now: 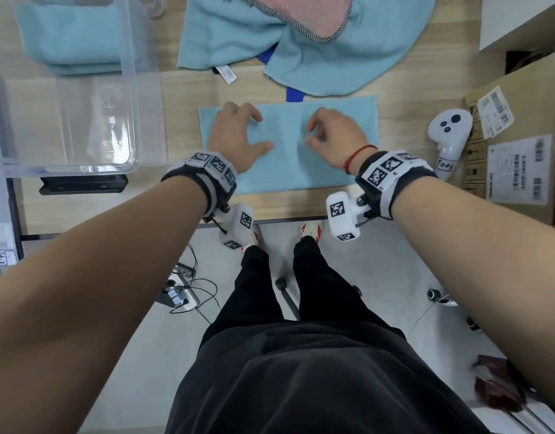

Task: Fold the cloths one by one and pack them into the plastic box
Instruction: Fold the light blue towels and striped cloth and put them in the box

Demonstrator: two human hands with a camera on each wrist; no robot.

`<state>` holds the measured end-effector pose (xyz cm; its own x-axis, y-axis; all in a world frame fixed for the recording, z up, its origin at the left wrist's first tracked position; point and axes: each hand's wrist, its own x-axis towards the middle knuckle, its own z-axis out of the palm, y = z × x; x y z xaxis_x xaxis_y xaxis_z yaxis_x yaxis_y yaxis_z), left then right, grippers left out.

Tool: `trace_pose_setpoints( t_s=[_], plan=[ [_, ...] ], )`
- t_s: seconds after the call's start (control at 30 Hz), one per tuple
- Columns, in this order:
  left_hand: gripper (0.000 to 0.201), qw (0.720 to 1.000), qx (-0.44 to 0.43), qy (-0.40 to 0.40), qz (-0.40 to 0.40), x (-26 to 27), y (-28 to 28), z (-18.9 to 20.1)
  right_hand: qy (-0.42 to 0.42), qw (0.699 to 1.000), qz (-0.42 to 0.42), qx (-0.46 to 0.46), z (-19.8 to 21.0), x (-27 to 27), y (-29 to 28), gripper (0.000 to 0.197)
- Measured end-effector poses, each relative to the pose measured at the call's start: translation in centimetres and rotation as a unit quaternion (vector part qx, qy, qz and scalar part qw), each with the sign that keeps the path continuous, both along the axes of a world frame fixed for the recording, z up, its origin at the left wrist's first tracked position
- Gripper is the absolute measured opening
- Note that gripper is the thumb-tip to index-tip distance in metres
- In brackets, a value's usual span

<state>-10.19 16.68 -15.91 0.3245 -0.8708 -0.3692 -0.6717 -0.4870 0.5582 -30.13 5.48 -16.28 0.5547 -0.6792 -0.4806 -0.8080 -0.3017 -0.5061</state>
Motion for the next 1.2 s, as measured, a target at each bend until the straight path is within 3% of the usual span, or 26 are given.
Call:
trace_pose_setpoints(
  t_s=[0.07, 0.13, 0.37, 0.57, 0.7, 0.8, 0.93, 0.97, 1.1, 1.2],
  plan=[
    [0.072, 0.997, 0.041, -0.041, -0.051, -0.8, 0.7, -0.5, 0.026, 1.0, 0.012, 0.014, -0.8, -1.3, 0.9, 0.026],
    [0.083, 0.992, 0.062, -0.08, -0.077, -0.9, 1.7, -1.0, 0.034, 0.999, -0.028, -0.002, -1.4, -3.6, 1.1, 0.03],
    [0.091, 0.988, 0.089, -0.092, -0.088, -1.2, 1.9, -0.4, 0.123, 0.968, -0.209, -0.072, -0.7, -10.3, 0.1, 0.043],
    [0.08, 0.989, 0.055, -0.083, -0.113, -5.0, 0.5, 0.0, 0.101, 0.961, -0.25, -0.068, 0.0, -8.9, 1.1, 0.063],
    [0.096, 0.978, 0.121, -0.11, -0.126, -7.8, -0.2, -0.7, 0.146, 0.954, -0.257, -0.05, 0.0, -7.8, 1.6, 0.073],
    [0.107, 0.969, 0.156, -0.139, -0.129, -8.9, -0.2, -1.4, 0.171, 0.95, -0.261, -0.024, -0.5, -7.5, 1.4, 0.067],
    [0.11, 0.968, 0.159, -0.146, -0.126, -9.4, -0.2, -1.6, 0.107, 0.952, -0.286, 0.014, -0.7, -7.8, 0.7, 0.025],
    [0.11, 0.969, 0.16, -0.143, -0.126, -9.4, -0.2, -1.6, 0.075, 0.948, -0.309, 0.019, -0.7, -8.0, 0.6, 0.024],
    [0.109, 0.968, 0.166, -0.138, -0.128, -10.4, -0.4, -1.6, -0.028, 0.917, -0.393, 0.063, -0.4, -8.8, 0.1, 0.059],
    [0.109, 0.967, 0.168, -0.139, -0.134, -11.6, -0.6, -1.5, -0.055, 0.897, -0.413, 0.147, 0.3, -9.3, -0.3, 0.048]
  ],
)
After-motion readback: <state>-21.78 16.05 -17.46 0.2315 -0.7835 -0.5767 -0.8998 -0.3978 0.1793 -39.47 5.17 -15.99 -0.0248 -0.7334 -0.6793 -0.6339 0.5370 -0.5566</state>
